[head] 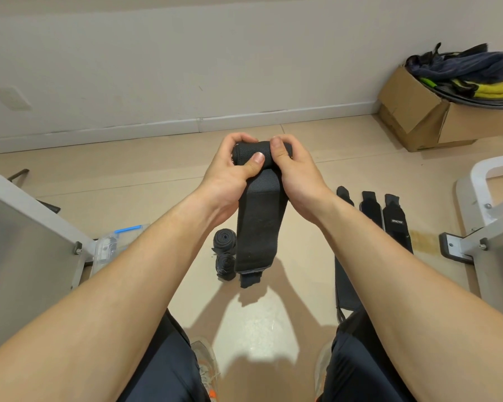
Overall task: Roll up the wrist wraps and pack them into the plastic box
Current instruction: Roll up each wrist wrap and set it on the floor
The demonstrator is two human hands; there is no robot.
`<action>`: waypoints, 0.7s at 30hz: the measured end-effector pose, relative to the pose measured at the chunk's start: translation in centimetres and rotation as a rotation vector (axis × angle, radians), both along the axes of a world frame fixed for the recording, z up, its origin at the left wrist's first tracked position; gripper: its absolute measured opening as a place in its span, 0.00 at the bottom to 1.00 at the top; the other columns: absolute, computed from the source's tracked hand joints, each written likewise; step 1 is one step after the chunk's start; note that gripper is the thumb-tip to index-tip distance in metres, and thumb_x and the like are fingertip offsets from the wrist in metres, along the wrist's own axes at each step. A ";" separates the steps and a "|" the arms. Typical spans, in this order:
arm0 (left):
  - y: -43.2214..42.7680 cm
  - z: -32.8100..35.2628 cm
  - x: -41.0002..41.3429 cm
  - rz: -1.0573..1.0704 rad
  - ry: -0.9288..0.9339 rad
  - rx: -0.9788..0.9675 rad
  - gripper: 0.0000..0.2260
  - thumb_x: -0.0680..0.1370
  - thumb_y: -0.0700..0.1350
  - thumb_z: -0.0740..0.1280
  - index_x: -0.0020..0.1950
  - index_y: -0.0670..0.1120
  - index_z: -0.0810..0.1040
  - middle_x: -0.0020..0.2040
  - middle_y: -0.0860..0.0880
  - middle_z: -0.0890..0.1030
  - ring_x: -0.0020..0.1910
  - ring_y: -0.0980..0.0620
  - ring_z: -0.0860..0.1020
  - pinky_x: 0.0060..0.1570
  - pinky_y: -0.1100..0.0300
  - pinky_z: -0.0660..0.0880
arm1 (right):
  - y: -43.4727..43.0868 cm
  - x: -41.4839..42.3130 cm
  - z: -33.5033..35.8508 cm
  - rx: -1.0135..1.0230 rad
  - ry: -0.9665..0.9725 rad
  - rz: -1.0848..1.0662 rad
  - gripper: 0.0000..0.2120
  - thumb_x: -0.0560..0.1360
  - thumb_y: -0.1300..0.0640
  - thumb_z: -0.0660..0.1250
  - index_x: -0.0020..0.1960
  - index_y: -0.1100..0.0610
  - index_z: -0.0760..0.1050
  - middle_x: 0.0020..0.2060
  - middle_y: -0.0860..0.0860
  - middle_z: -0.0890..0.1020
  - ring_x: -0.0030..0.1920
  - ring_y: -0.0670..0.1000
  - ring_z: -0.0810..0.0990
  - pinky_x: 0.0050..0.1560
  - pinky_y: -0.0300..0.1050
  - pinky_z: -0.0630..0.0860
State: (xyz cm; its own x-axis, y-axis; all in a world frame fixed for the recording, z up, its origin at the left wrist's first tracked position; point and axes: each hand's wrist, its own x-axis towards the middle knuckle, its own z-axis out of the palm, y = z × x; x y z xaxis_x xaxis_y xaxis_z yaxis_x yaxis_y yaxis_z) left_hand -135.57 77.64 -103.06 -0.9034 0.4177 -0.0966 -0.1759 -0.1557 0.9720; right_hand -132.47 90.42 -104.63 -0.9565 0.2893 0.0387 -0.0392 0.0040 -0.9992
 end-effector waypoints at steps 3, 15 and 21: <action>0.0 0.2 -0.1 -0.009 -0.054 -0.006 0.12 0.81 0.37 0.67 0.62 0.47 0.71 0.47 0.45 0.80 0.43 0.49 0.81 0.46 0.54 0.80 | 0.2 0.1 -0.2 0.005 0.045 0.007 0.05 0.83 0.54 0.61 0.53 0.49 0.76 0.49 0.52 0.82 0.51 0.51 0.81 0.57 0.52 0.79; 0.5 -0.5 -0.3 0.111 -0.042 -0.127 0.11 0.82 0.51 0.68 0.58 0.45 0.75 0.52 0.44 0.83 0.50 0.43 0.84 0.58 0.41 0.80 | 0.5 0.8 0.4 -0.105 0.038 0.066 0.10 0.81 0.66 0.66 0.56 0.52 0.77 0.48 0.58 0.81 0.47 0.53 0.81 0.48 0.48 0.80; 0.4 0.2 -0.6 0.103 -0.086 0.051 0.09 0.84 0.41 0.65 0.63 0.47 0.72 0.49 0.46 0.82 0.44 0.48 0.82 0.45 0.52 0.82 | 0.1 0.9 0.4 -0.198 -0.057 0.060 0.15 0.82 0.55 0.68 0.67 0.56 0.71 0.51 0.52 0.85 0.48 0.47 0.86 0.45 0.41 0.81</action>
State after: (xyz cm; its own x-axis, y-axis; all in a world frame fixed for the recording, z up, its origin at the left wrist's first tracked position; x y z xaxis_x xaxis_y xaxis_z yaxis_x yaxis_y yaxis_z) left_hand -136.21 78.03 -102.90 -0.9310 0.3295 -0.1570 -0.2391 -0.2256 0.9444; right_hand -131.52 90.55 -104.20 -0.9713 0.2281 -0.0674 0.0228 -0.1929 -0.9810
